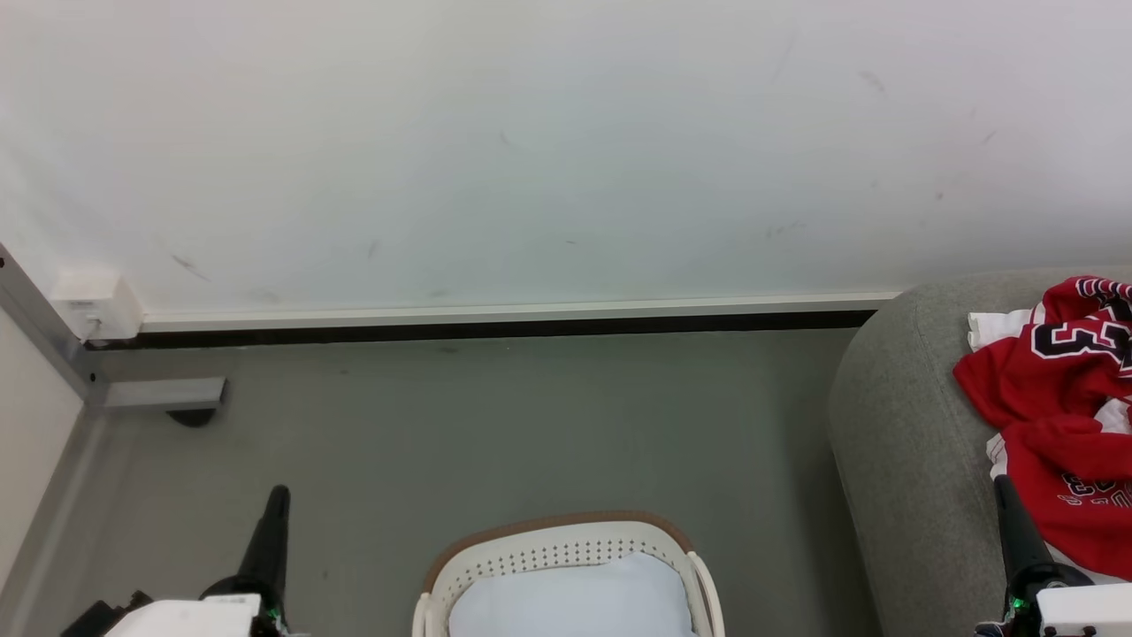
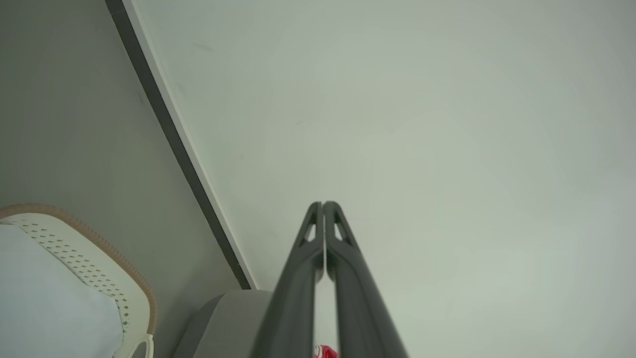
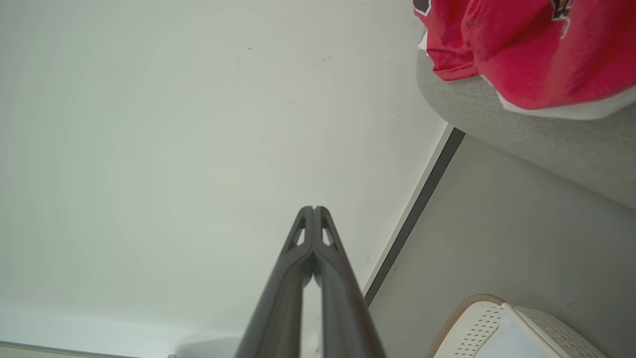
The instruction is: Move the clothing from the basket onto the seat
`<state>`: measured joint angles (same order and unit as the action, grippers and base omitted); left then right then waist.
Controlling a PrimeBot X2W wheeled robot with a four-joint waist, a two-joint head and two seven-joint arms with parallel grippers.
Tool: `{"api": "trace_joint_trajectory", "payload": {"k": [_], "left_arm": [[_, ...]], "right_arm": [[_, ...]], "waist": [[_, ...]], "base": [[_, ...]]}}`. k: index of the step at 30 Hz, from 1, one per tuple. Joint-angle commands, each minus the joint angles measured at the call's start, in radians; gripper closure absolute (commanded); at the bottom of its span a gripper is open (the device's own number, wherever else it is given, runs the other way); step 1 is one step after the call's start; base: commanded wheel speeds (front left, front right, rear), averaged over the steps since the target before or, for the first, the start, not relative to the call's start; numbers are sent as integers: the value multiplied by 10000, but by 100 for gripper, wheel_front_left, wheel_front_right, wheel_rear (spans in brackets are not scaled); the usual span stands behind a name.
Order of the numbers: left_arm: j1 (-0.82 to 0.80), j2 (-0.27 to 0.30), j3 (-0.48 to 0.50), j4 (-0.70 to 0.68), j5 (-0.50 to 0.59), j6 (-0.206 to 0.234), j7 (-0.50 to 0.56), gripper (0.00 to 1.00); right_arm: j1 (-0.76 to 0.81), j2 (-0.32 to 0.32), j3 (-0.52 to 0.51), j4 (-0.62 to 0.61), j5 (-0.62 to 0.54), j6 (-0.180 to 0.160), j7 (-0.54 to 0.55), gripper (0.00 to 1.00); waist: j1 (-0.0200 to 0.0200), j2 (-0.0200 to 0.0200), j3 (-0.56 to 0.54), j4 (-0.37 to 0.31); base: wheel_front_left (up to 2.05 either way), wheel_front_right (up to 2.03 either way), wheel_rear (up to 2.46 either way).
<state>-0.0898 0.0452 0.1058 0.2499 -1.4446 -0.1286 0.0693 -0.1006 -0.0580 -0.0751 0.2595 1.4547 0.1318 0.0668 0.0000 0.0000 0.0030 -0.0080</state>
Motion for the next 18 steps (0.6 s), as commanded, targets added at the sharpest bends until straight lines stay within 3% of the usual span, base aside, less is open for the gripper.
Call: {"api": "trace_joint_trajectory", "payload": {"k": [1, 18], "left_arm": [[-123, 79, 39, -58, -145, -31, 61, 100], [-210, 83, 85, -62, -1321, -37, 366, 100]], "right_arm": [[-129, 9, -75, -70, 226, -16, 48, 100], [-124, 53, -320, -162, 1276, -19, 380, 100]], "waist": [[0, 0, 0, 3], [0, 0, 1, 59]], "base": [[0, 0, 0], [0, 0, 0]]}}
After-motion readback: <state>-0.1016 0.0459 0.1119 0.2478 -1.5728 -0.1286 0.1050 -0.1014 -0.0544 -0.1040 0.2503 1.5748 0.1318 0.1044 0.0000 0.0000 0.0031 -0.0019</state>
